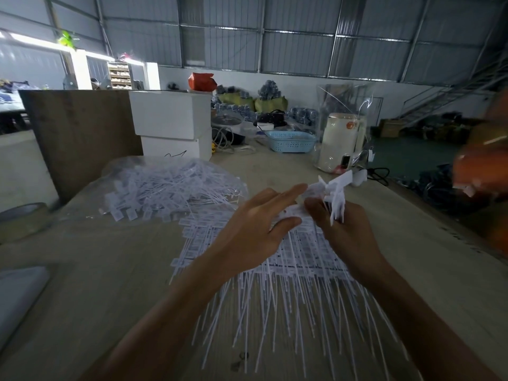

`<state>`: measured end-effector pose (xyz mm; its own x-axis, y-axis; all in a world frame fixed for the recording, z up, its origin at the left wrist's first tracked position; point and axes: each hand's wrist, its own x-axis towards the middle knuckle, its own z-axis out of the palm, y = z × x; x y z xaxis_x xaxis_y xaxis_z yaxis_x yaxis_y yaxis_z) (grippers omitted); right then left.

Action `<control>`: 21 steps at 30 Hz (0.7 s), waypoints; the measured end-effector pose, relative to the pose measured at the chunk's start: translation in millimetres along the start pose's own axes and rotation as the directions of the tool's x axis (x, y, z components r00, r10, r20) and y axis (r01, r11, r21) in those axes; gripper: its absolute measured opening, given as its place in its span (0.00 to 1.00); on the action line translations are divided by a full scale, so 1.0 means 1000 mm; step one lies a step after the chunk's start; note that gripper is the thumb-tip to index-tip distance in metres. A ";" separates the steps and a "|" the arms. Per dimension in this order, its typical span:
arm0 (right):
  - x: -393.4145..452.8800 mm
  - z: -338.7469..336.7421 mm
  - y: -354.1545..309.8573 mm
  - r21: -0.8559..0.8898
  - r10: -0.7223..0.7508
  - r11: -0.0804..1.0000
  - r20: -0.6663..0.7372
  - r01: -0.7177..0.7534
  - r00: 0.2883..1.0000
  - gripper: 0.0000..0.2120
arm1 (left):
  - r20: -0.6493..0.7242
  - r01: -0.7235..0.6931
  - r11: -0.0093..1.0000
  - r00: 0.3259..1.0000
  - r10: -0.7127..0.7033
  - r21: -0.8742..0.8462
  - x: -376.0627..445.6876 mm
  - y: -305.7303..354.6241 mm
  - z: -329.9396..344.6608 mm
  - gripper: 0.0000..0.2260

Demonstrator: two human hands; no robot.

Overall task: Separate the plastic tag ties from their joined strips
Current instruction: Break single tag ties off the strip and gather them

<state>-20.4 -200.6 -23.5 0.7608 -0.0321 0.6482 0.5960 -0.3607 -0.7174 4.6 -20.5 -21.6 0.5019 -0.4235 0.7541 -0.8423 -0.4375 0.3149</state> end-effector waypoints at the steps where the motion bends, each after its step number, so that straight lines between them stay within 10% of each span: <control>1: 0.001 0.000 0.001 -0.001 0.038 0.999 0.033 -0.038 0.999 0.09 | -0.030 -0.021 0.999 0.999 0.021 0.026 0.000 0.000 0.000 0.22; 11: 0.004 -0.006 -0.006 0.337 0.300 0.901 -0.034 -0.272 0.953 0.13 | -0.125 -0.143 0.935 0.973 0.193 0.325 0.000 -0.009 -0.007 0.16; 21: -0.004 0.003 -0.002 0.185 0.181 0.964 0.068 -0.191 0.981 0.17 | -0.203 -0.202 0.867 0.925 0.322 0.455 -0.001 -0.008 -0.005 0.11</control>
<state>-24.2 -197.3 -25.5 0.8720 -0.0335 0.4883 0.4766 -0.1691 -0.8627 9.3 -12.3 -21.7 0.1533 -0.3710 0.9159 -0.7422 -0.6552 -0.1411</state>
